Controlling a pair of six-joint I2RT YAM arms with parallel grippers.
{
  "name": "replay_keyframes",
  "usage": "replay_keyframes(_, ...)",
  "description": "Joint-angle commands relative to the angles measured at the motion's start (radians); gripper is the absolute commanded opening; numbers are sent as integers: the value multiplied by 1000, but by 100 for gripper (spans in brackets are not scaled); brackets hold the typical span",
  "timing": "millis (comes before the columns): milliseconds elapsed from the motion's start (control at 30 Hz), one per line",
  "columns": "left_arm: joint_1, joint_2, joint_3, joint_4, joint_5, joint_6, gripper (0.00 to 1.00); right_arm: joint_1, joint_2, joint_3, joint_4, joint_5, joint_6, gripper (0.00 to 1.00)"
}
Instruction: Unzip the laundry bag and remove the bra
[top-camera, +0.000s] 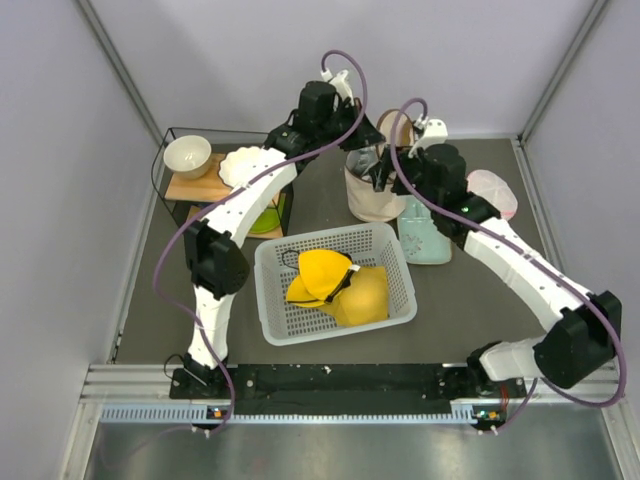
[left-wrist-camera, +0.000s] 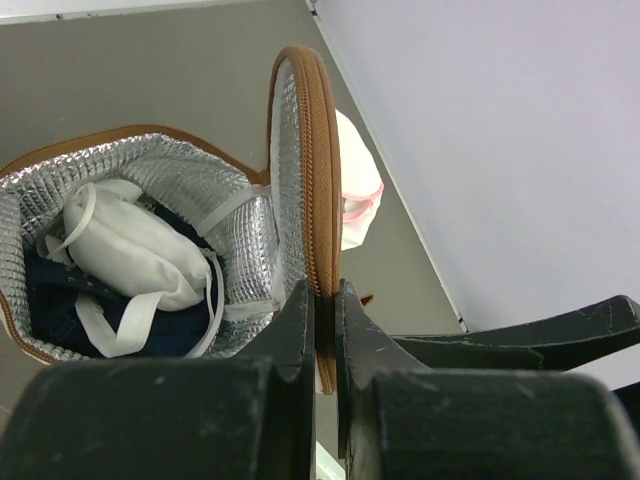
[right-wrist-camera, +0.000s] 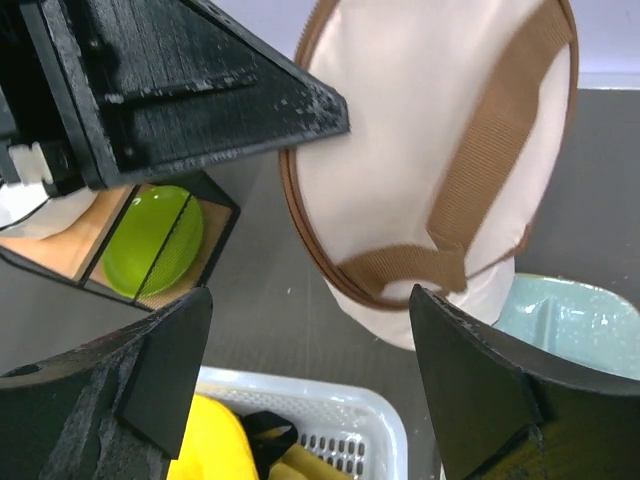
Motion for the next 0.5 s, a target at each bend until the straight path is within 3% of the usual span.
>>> replay_keyframes(0,-17,-9,56,-24,-10,-13,0,67,84,107,6,186,-95,79)
replay_keyframes(167,-24,-9,58,-24,13,-28,0,69,153,174,13,298,-99,70)
replay_keyframes(267,-26,-10,53,-25,30,-39,0,69,172,182,29,343,-75,55)
replay_keyframes(367,-26,-27,29,2,19,-41,0,55,166,170,42,337,-36,27)
replay_keyframes(400,-24,-35,-3,16,21,-44,0,52,161,162,46,337,-26,1)
replay_keyframes(467,-20,-58,-35,40,36,-51,4,29,144,135,61,299,-6,0)
